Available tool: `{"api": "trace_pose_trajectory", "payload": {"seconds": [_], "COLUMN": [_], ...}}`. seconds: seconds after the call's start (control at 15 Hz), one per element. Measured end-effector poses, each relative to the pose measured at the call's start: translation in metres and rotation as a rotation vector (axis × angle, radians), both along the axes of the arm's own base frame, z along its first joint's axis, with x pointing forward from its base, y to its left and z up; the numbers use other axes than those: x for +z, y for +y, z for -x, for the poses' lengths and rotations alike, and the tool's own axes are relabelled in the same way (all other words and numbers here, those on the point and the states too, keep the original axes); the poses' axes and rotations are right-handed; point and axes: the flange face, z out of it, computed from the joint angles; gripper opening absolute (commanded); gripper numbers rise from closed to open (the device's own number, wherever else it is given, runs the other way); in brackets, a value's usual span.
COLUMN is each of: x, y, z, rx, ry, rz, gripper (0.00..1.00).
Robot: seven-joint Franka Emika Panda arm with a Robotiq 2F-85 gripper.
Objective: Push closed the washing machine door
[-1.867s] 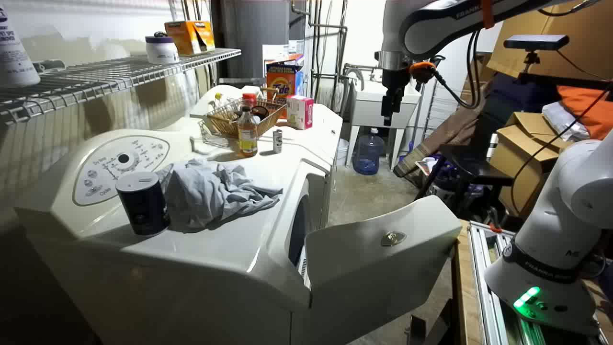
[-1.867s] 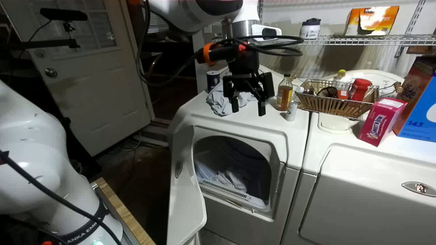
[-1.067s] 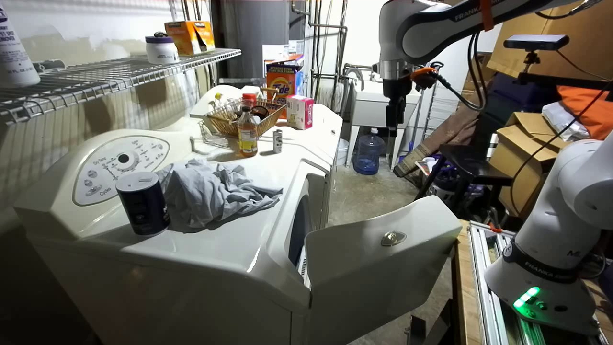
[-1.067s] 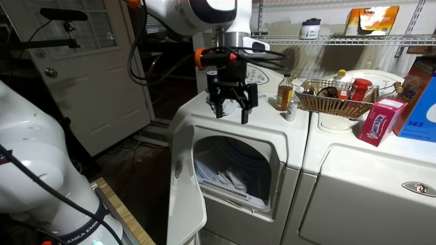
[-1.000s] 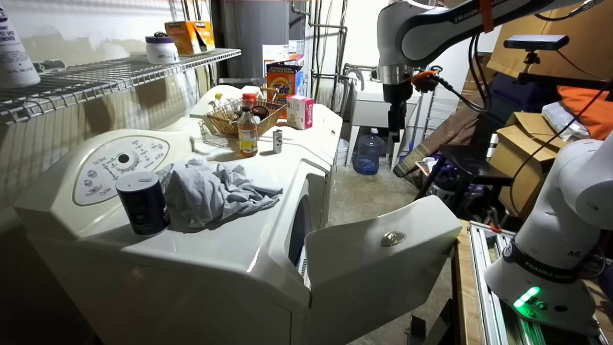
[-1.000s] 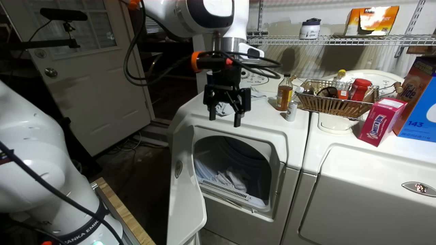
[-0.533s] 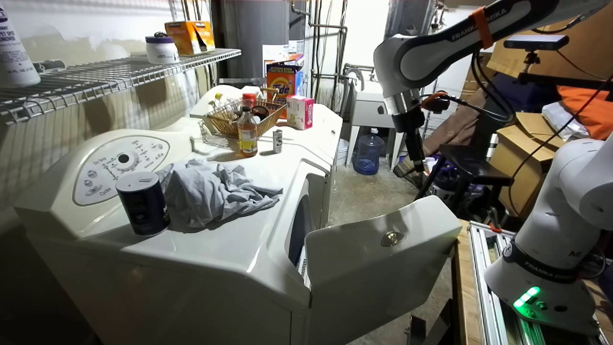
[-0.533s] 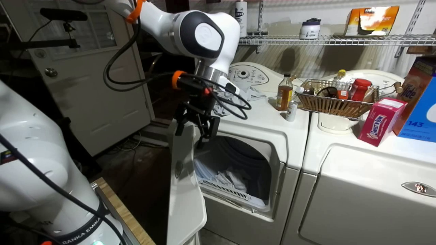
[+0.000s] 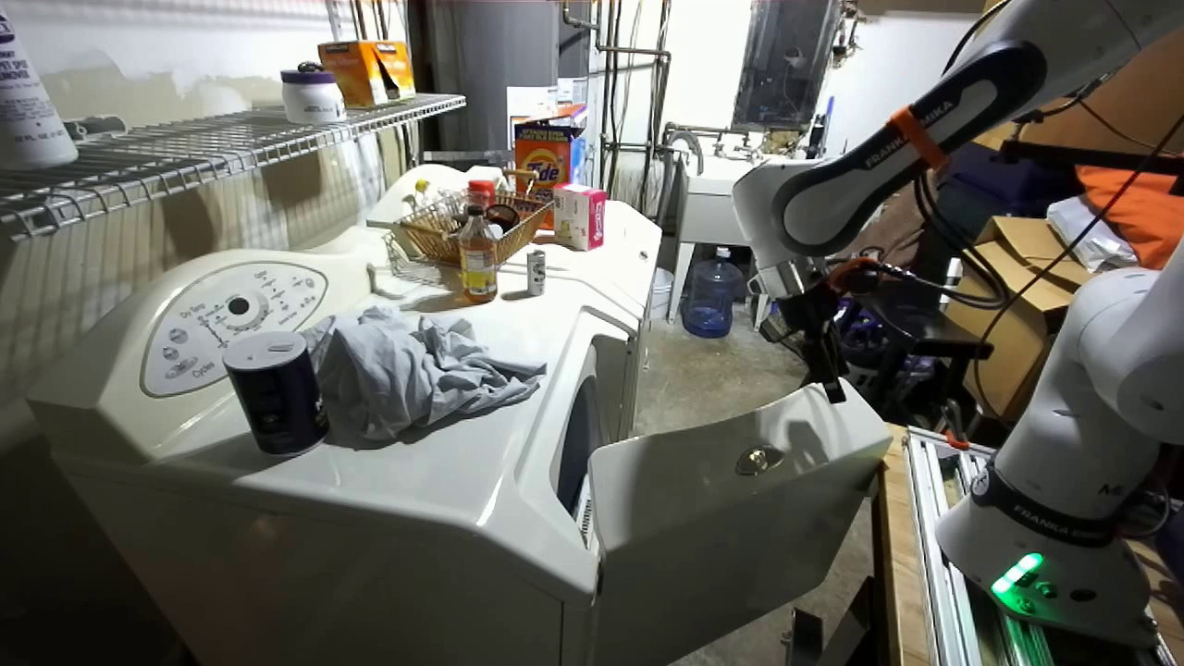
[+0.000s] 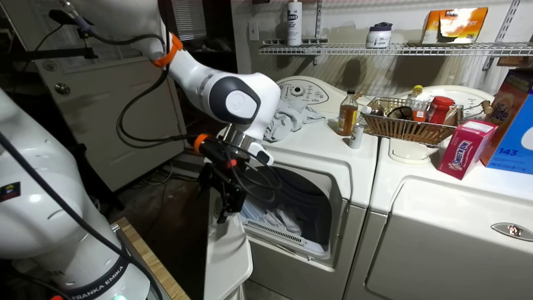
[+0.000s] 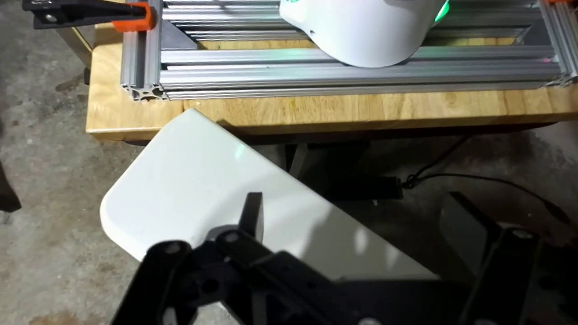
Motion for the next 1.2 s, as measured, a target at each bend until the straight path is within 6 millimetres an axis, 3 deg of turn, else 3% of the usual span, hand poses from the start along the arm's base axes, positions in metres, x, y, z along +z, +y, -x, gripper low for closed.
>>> {"api": "trace_pose_trajectory", "payload": {"seconds": [0.2,0.73,1.2], "x": [-0.029,-0.030,-0.067], "y": [0.007,0.012,0.021], "z": [0.015,0.012,0.020], "rx": [-0.022,-0.008,-0.043], "ry": [-0.021,-0.018,0.073], "rz": [0.027,0.031,0.055], "gripper": [1.00,1.00,1.00]}}
